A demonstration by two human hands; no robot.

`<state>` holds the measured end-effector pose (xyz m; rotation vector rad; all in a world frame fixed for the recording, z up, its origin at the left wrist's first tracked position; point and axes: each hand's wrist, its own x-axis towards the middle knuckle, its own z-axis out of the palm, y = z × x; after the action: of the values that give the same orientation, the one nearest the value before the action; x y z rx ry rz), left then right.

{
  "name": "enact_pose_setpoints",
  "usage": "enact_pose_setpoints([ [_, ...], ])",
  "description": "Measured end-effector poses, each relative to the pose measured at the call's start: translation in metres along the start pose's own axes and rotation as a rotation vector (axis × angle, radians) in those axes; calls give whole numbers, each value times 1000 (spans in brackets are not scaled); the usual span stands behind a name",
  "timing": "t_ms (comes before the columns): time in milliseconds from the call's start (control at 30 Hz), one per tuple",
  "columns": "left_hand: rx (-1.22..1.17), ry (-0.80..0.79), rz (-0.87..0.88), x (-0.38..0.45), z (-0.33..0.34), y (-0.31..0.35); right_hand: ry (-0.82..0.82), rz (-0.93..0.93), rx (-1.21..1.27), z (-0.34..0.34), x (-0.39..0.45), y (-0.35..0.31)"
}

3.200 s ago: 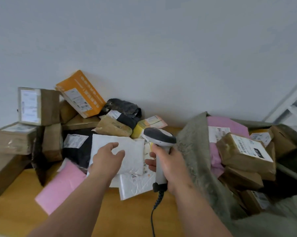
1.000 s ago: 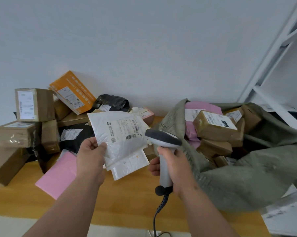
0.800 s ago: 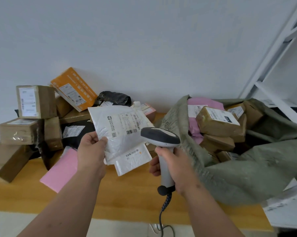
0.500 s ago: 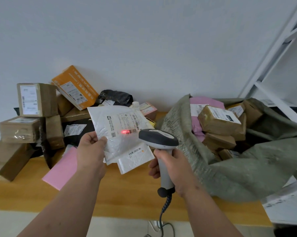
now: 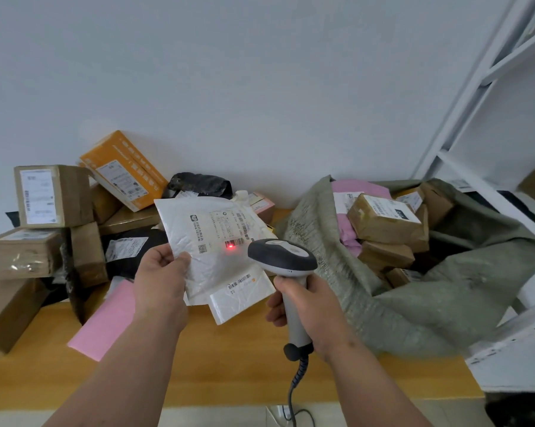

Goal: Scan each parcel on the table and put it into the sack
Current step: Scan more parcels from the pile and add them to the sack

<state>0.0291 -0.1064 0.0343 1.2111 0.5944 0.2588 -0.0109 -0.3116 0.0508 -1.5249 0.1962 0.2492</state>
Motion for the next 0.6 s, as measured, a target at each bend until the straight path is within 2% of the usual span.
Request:
enact_pose_setpoints([
  [300,27,-153,96,-15,39,23,233,-45,78,-18,-1,-1],
  [600,146,-339,277,-57,120,31,486,-126,193,-87,-10,-11],
])
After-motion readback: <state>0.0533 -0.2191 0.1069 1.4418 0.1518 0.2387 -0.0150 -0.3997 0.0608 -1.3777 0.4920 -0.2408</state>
